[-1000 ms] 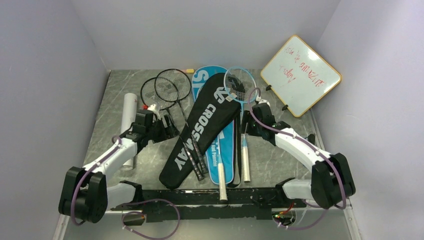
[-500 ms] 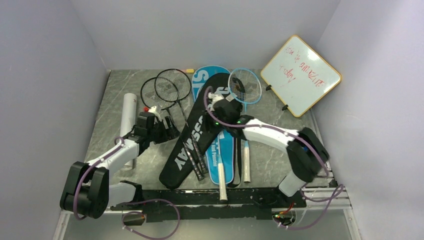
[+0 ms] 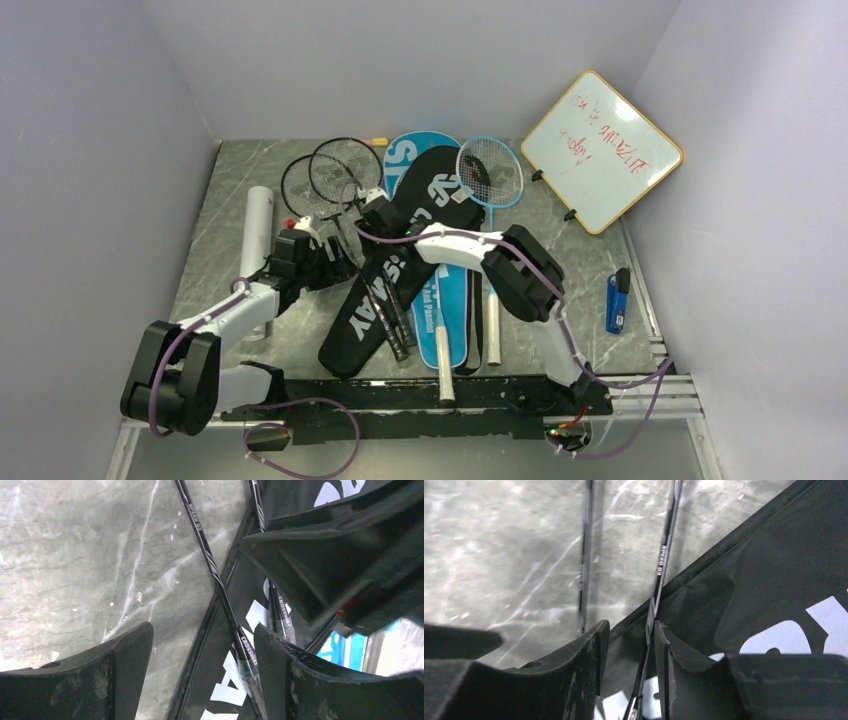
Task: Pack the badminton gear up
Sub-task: Pick up the racket from the racket bag.
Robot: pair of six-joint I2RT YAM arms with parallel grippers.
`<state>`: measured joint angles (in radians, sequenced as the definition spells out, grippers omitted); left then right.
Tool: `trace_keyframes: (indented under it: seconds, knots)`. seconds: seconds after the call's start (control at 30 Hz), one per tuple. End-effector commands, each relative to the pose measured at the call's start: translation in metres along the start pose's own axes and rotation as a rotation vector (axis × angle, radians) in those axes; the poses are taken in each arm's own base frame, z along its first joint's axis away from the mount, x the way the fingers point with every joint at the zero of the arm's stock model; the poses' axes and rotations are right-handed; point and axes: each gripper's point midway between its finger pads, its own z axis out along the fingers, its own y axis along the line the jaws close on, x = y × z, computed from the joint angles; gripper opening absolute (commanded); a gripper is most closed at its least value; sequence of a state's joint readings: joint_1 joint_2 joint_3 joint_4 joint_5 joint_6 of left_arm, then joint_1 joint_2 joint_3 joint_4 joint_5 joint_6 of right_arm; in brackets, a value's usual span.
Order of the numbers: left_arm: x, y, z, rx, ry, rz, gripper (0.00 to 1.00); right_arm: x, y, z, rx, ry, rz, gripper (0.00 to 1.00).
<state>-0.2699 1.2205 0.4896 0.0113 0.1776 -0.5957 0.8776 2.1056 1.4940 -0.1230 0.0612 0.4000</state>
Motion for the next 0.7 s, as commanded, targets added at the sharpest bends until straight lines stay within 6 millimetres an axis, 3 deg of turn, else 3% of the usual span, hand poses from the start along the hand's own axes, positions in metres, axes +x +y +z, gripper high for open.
trace_keyframes:
  seconds: [0.0, 0.1, 0.2, 0.27, 0.4, 0.5, 0.67]
  knots:
    - [-0.018, 0.003, 0.001, -0.044, -0.073, 0.018, 0.77, 0.001, -0.015, 0.014, 0.197, -0.009, -0.097, 0.42]
    - [-0.021, 0.006, -0.001, -0.059, -0.093, 0.013, 0.77, 0.005, -0.019, 0.021, 0.269, -0.018, -0.137, 0.35]
    - [-0.022, 0.006, -0.001, -0.055, -0.100, 0.016, 0.77, 0.003, -0.017, 0.019, 0.270, -0.019, -0.132, 0.08]
    - [-0.022, 0.005, -0.001, -0.054, -0.096, 0.023, 0.77, -0.008, -0.012, 0.010, 0.253, -0.062, -0.117, 0.00]
    - [-0.024, 0.000, -0.002, -0.031, -0.095, 0.043, 0.74, -0.034, -0.009, -0.031, 0.225, -0.172, -0.085, 0.00]
    - [-0.027, -0.013, -0.006, 0.023, -0.106, 0.062, 0.71, -0.052, -0.018, -0.073, 0.260, -0.252, -0.056, 0.00]
    - [-0.027, -0.038, -0.009, 0.091, -0.110, 0.115, 0.72, -0.050, -0.049, -0.127, 0.340, -0.307, 0.026, 0.00]
